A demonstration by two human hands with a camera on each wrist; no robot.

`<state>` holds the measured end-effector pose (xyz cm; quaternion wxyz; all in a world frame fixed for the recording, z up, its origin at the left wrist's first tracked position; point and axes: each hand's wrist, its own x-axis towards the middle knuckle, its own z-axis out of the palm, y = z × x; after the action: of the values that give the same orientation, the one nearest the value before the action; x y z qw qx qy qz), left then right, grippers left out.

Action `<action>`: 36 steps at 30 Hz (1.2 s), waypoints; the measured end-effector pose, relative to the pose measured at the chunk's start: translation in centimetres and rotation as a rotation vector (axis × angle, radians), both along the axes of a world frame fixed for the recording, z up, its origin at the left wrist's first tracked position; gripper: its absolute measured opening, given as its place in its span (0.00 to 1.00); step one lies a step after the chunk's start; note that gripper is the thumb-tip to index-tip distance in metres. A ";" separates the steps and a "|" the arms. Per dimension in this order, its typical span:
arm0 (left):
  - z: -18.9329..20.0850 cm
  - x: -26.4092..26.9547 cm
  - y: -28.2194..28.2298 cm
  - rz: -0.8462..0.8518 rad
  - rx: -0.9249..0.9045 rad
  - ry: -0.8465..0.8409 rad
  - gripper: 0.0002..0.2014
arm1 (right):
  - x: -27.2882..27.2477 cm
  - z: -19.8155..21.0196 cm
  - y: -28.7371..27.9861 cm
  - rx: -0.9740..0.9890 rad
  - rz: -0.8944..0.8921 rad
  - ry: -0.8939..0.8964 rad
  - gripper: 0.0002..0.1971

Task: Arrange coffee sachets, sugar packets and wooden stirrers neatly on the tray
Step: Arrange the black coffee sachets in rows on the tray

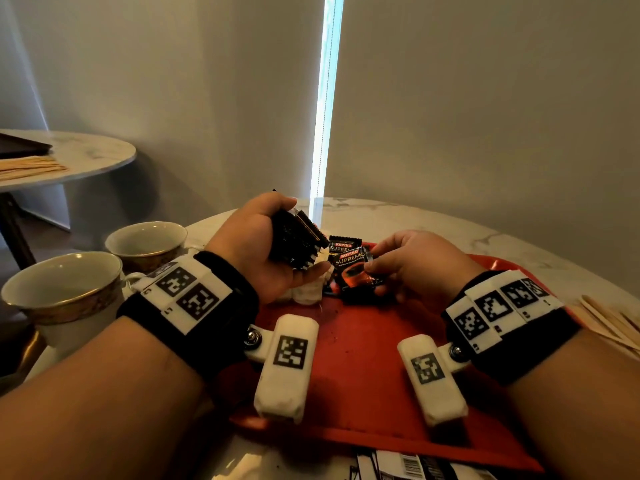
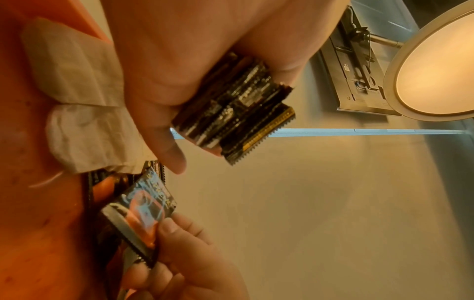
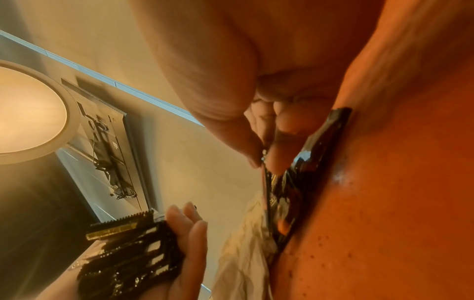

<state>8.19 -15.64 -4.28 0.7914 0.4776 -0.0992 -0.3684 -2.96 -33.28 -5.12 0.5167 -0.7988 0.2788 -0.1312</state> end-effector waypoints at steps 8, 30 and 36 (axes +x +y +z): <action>-0.1 0.1 -0.1 0.007 0.005 0.000 0.12 | -0.2 0.1 0.7 -0.028 0.064 0.066 0.09; -0.7 -1.2 -0.7 -0.080 0.109 -0.021 0.12 | -0.2 0.4 1.9 -0.135 0.073 0.114 0.06; -0.9 -1.0 -0.8 -0.070 0.124 -0.039 0.12 | -0.1 0.5 2.0 -0.110 0.062 0.058 0.04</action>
<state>7.17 -16.40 -5.16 0.7448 0.5291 -0.1081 -0.3921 -3.02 -31.32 -4.63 0.4676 -0.8377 0.2609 -0.1071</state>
